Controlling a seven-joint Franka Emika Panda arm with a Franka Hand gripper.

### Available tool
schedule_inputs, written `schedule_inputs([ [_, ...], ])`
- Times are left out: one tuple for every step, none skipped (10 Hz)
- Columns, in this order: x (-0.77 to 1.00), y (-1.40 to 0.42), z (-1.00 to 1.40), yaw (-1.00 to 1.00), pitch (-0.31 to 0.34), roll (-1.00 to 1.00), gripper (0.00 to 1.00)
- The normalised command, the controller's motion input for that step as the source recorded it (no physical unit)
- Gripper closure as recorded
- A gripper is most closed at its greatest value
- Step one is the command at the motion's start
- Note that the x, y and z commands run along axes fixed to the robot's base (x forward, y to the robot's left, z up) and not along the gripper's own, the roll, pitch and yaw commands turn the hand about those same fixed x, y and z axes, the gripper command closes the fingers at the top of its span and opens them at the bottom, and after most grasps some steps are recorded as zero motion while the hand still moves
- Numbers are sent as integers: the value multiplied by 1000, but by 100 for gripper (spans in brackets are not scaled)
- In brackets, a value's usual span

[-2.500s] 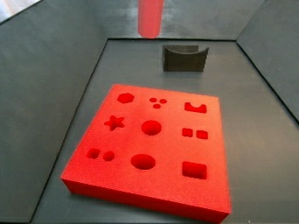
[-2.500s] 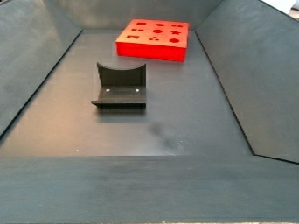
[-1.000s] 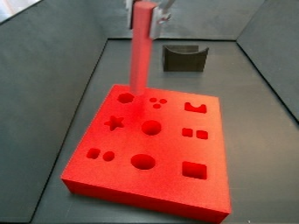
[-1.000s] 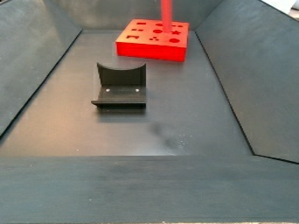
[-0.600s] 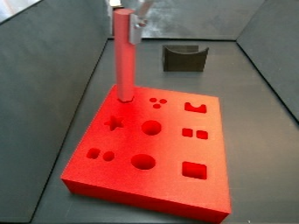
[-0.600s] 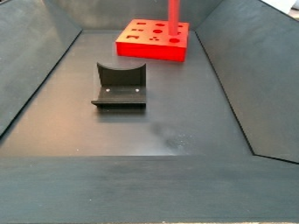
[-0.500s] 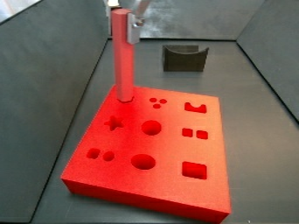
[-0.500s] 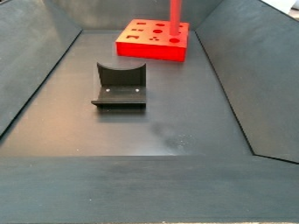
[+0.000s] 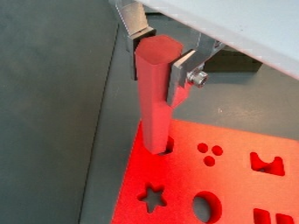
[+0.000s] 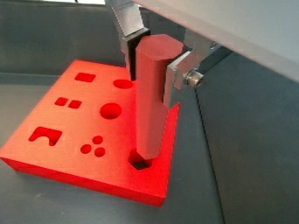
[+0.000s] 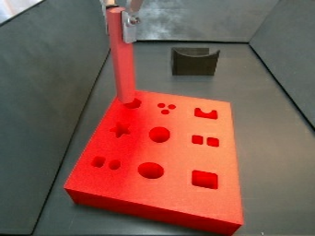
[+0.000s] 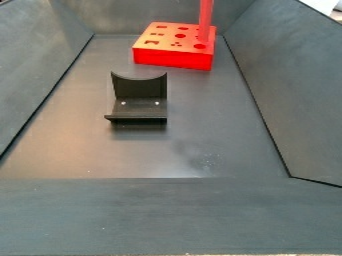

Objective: Pick up the hexagon object. Move up. Place the hexagon object on the fixture. Regrasp the hexagon object. Move to above the board. Insert the hexagon object.
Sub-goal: Insert the hexagon object.

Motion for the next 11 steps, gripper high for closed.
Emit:
schedule_inputs([
  [6, 0, 0, -69, -116, 0, 100],
  [0, 0, -103, -63, -247, 0, 100],
  [-37, 0, -203, 0, -293, 17, 100],
  [-54, 0, -160, 0, -317, 67, 100],
  [-49, 0, -49, 97, -277, 121, 100],
  [-9, 0, 0, 146, -164, 197, 100],
  [0, 0, 0, 114, -104, 377, 100],
  [0, 0, 0, 71, -16, 419, 100],
  [0, 0, 0, 0, 0, 236, 100],
  [0, 0, -40, 0, 0, 57, 100],
  [0, 0, -203, 0, 0, 0, 100],
])
